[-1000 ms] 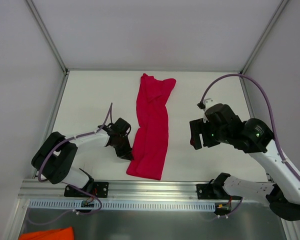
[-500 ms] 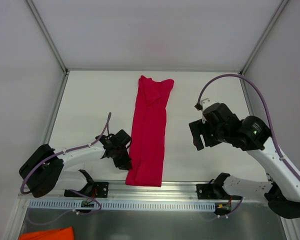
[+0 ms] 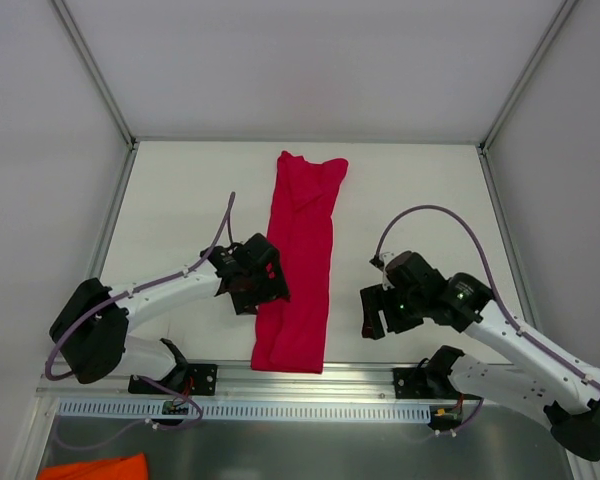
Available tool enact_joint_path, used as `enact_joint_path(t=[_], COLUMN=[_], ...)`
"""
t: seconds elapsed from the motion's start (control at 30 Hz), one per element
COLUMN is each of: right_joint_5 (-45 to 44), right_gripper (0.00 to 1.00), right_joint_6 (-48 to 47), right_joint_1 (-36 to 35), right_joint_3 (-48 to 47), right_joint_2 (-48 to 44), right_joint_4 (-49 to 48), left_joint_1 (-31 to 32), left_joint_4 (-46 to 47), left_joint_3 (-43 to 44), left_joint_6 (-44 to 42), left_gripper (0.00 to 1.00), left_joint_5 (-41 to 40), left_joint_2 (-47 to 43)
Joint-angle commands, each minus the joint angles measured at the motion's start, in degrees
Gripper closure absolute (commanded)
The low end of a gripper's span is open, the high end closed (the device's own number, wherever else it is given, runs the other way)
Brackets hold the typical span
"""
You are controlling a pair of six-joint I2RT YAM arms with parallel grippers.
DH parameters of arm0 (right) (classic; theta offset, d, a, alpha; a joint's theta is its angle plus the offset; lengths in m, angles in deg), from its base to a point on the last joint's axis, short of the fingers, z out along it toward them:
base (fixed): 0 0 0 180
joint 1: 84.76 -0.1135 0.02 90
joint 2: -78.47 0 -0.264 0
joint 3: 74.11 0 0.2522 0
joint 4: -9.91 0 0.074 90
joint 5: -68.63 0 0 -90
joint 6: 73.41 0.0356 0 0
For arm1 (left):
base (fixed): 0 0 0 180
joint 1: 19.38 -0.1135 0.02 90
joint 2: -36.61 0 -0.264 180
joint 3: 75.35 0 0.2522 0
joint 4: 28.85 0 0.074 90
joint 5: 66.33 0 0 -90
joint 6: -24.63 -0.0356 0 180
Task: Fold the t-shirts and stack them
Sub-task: Rotate the tshirt 90 degrees
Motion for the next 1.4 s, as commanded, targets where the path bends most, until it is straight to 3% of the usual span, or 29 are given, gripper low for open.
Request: enact_joint_path(t=[0.0, 0.17, 0.4, 0.53, 0.67, 0.83, 0.97, 1.17, 1.37], right_joint_5=[4.29, 1.74, 4.54, 7.01, 5.79, 5.43, 6.74, 7.19, 5.17], right_gripper=[0.25, 0.25, 0.25, 0.25, 0.25, 0.25, 0.25, 0.25, 0.25], right_joint_6=[4.79, 4.09, 8.22, 10.59, 11.21, 11.39, 12.17, 12.35, 12.62], right_joint_1=[-0.61, -1.93, -2.46, -3.95, -9.82, -15.11, -17.75, -18.98, -19.07], right_joint_3=[5.93, 8.23, 13.32, 16.49, 14.57, 10.61, 8.94, 7.62, 7.79], right_joint_2=[-2.13, 1.65, 2.53, 7.71, 17.19, 29.93, 34.86, 37.43, 35.23], right_joint_4=[-8.75, -9.18, -16.82, -25.43, -31.41, -34.93, -38.62, -39.86, -37.23], left_joint_1=[0.43, -2.2, -3.17, -3.87, -4.4, -4.4, -4.4, -4.4, -4.32], left_joint_4=[-4.97, 0.56, 0.12, 2.4, 4.08, 2.76, 1.54, -2.59, -0.93], left_joint_3=[0.09, -2.03, -3.25, -8.61, -13.88, -15.47, -16.96, -19.16, -20.83], left_joint_6=[-1.59, -3.26, -3.0, -1.25, 0.25, 0.87, 2.18, 3.77, 2.89], left_gripper=[0.15, 0.19, 0.27, 0.27, 0.27, 0.28, 0.3, 0.3, 0.44], left_joint_5=[-5.54, -1.44, -0.45, 1.74, 3.5, 3.94, 4.56, 2.82, 4.12], left_joint_2=[0.51, 0.5, 2.18, -2.38, -5.46, -8.88, -13.54, -23.47, -30.17])
